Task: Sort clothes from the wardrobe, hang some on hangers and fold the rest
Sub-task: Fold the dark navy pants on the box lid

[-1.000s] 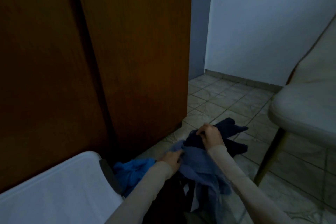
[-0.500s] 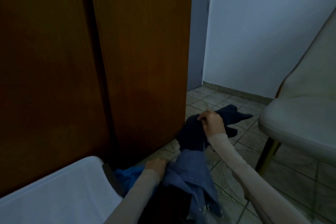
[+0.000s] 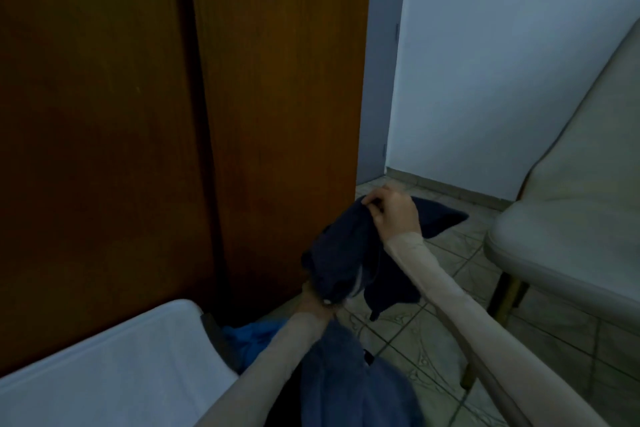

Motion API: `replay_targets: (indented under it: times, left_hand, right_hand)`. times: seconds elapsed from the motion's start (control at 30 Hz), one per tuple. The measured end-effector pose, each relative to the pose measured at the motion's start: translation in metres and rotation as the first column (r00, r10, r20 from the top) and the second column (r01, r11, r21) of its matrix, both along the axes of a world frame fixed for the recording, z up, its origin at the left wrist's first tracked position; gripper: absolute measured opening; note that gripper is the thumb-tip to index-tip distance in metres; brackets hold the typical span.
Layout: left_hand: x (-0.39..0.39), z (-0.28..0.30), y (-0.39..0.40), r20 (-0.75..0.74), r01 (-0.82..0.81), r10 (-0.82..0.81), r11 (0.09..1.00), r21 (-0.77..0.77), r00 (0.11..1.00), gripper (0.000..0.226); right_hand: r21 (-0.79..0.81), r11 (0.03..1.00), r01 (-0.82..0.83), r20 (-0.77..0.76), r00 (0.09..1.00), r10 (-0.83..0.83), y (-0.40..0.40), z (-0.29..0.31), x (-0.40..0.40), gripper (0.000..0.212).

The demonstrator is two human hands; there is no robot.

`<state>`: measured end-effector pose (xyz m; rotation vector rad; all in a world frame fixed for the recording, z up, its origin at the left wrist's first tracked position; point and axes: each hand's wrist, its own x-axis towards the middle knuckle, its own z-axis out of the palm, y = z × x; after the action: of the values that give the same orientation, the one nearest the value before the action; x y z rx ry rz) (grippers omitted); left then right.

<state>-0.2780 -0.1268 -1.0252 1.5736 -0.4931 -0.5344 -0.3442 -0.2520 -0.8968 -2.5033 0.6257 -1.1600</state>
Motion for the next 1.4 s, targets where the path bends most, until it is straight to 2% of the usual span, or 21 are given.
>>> replay_targets:
  times: [0.03,0.1,0.13,0.23,0.33,0.47,0.53,0.57,0.67,0.73,0.8,0.87,0.93,0.97,1.0,1.07,1.13,1.17,1.2,1.27,1.4]
  left_hand:
    - [0.002,0.003,0.002,-0.155,-0.111,0.088,0.982,-0.151,0.984,0.036]
    - [0.008,0.008,0.014,-0.252,-0.2,0.134,0.945,-0.258,0.958,0.041]
    - [0.009,0.017,0.021,-0.239,-0.215,0.147,0.933,-0.29,0.96,0.042]
    - [0.011,0.038,0.044,0.032,-0.155,0.168,0.955,-0.255,0.985,0.048]
    - [0.018,0.061,0.067,0.138,-0.148,0.177,0.969,-0.198,0.974,0.057]
    - [0.02,0.1,0.097,0.105,-0.135,0.163,0.963,-0.235,0.981,0.053]
    - [0.019,0.12,0.105,0.083,-0.13,0.159,0.949,-0.287,0.984,0.052]
    - [0.017,0.129,0.108,0.069,-0.142,0.168,0.946,-0.293,0.983,0.051]
    - [0.019,0.145,0.114,0.018,-0.135,0.147,0.947,-0.291,0.989,0.047]
    - [0.019,0.156,0.117,0.008,-0.104,0.109,0.965,-0.239,0.994,0.049]
    - [0.018,0.168,0.122,0.026,-0.048,0.053,0.981,-0.187,0.998,0.052]
    - [0.019,0.181,0.126,0.062,0.027,-0.017,0.984,-0.175,0.998,0.056]
    - [0.021,0.193,0.131,0.182,0.103,-0.091,0.993,-0.054,0.979,0.062]
    - [0.02,0.198,0.133,0.244,0.129,-0.139,0.99,0.055,0.96,0.07]
    - [0.021,0.202,0.135,0.299,0.13,-0.179,0.976,0.176,0.937,0.078]
    - [0.019,0.204,0.134,0.368,0.105,-0.248,0.924,0.367,0.896,0.083]
    - [0.011,0.204,0.132,0.425,0.061,-0.295,0.873,0.484,0.855,0.067]
    - [0.008,0.202,0.13,0.441,0.052,-0.335,0.84,0.54,0.832,0.06]
    - [0.006,0.2,0.127,0.446,0.059,-0.381,0.81,0.584,0.81,0.057]
    - [0.0,0.196,0.122,0.427,0.097,-0.454,0.765,0.636,0.782,0.057]
    - [-0.012,0.186,0.108,0.417,0.16,-0.476,0.785,0.598,0.774,0.054]
  right_hand:
    - [0.022,1.0,0.0,0.009,1.0,0.0,0.005,0.001,-0.001,0.014]
    - [0.08,0.997,-0.011,0.039,0.999,0.008,0.013,0.004,-0.004,0.012]
    - [0.118,0.993,-0.027,0.063,0.998,0.019,0.017,0.007,-0.006,0.012]
    - [0.193,0.979,-0.06,0.129,0.991,0.036,0.03,0.02,-0.013,0.01]
    - [0.283,0.954,-0.098,0.179,0.983,0.047,0.041,0.031,-0.019,0.012]
    - [0.519,0.831,-0.202,0.131,0.979,0.157,0.049,0.03,-0.017,0.023]
    - [0.645,0.708,-0.288,0.069,0.944,0.322,0.058,0.024,-0.017,0.041]
    - [0.668,0.683,-0.296,0.007,0.92,0.392,0.062,0.019,-0.019,0.053]
    - [0.527,0.811,-0.253,-0.259,0.862,0.437,0.069,0.004,-0.021,0.094]
    - [0.4,0.874,-0.275,-0.289,0.867,0.405,0.076,-0.002,-0.021,0.107]
    - [0.358,0.856,-0.374,-0.112,0.892,0.437,0.087,-0.001,-0.022,0.097]
    - [0.196,0.892,-0.407,0.031,0.912,0.409,0.099,0.008,-0.024,0.071]
    - [-0.018,0.942,-0.335,0.043,0.941,0.336,0.106,0.023,-0.028,0.056]
    - [-0.064,0.941,-0.333,0.019,0.942,0.334,0.106,0.031,-0.029,0.06]
    - [-0.05,0.929,-0.366,-0.029,0.93,0.365,0.106,0.039,-0.029,0.071]
    - [0.14,0.868,-0.476,-0.149,0.857,0.493,0.106,0.051,-0.031,0.096]
    - [0.401,0.781,-0.479,-0.177,0.796,0.579,0.105,0.059,-0.034,0.109]
    - [0.47,0.762,-0.446,-0.157,0.807,0.569,0.104,0.06,-0.036,0.111]
    - [0.476,0.777,-0.413,-0.14,0.836,0.53,0.104,0.06,-0.039,0.11]
    - [0.356,0.86,-0.364,-0.142,0.889,0.435,0.099,0.055,-0.045,0.099]
    - [0.119,0.934,-0.337,-0.194,0.915,0.355,0.096,0.048,-0.053,0.048]
